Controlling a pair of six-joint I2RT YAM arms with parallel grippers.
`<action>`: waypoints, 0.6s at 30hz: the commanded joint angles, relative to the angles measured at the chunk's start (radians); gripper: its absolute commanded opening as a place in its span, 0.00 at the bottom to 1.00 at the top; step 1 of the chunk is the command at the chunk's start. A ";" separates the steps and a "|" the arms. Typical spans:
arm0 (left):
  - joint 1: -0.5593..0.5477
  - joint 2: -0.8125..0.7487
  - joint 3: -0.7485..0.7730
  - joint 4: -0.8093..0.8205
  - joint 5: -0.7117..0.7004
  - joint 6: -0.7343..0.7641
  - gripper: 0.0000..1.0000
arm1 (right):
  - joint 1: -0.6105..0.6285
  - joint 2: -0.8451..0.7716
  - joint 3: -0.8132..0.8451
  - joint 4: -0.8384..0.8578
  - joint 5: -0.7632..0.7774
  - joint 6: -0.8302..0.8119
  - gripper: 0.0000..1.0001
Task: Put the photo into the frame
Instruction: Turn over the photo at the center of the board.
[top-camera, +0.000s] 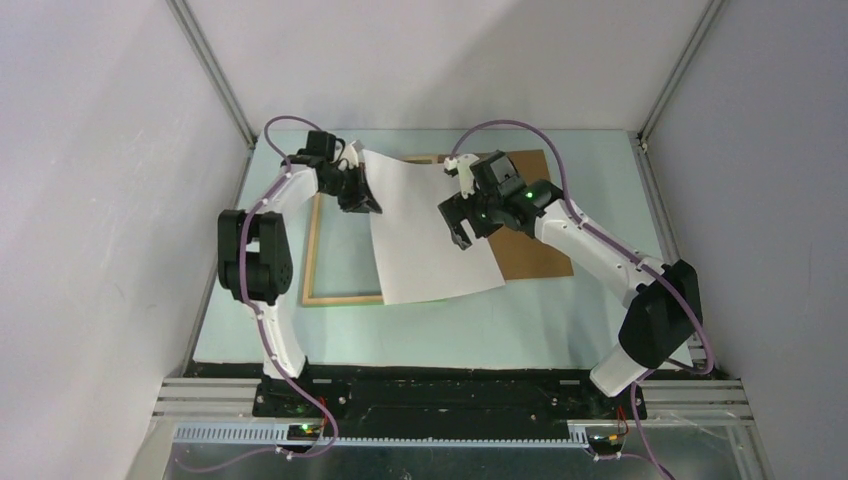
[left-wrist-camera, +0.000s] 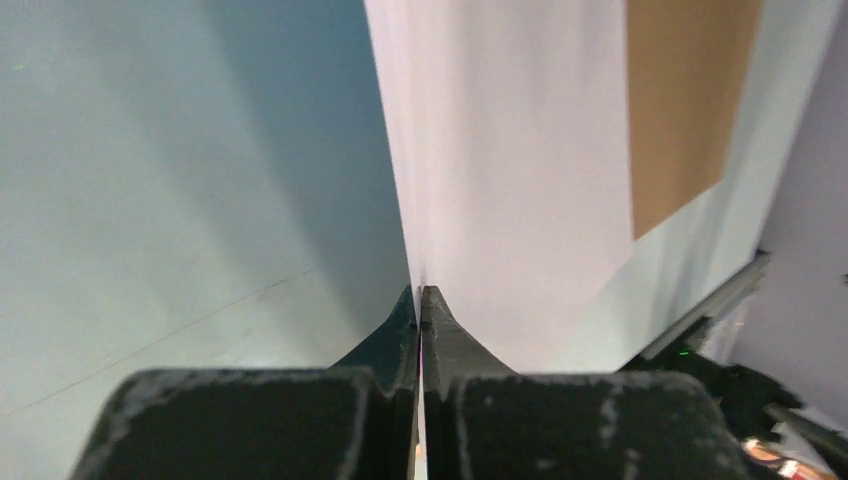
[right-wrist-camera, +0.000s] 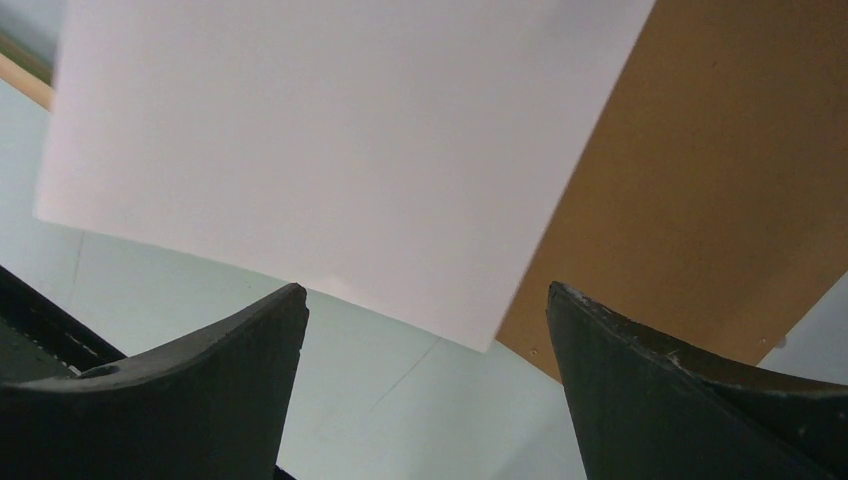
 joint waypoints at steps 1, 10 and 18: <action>0.048 -0.003 0.059 -0.144 -0.105 0.228 0.00 | 0.001 -0.059 -0.042 0.053 0.017 -0.019 0.93; 0.110 -0.005 0.101 -0.154 -0.317 0.370 0.00 | -0.026 -0.068 -0.079 0.070 0.007 -0.019 0.93; 0.110 0.079 0.201 -0.178 -0.457 0.446 0.00 | -0.044 -0.078 -0.101 0.079 0.002 -0.020 0.94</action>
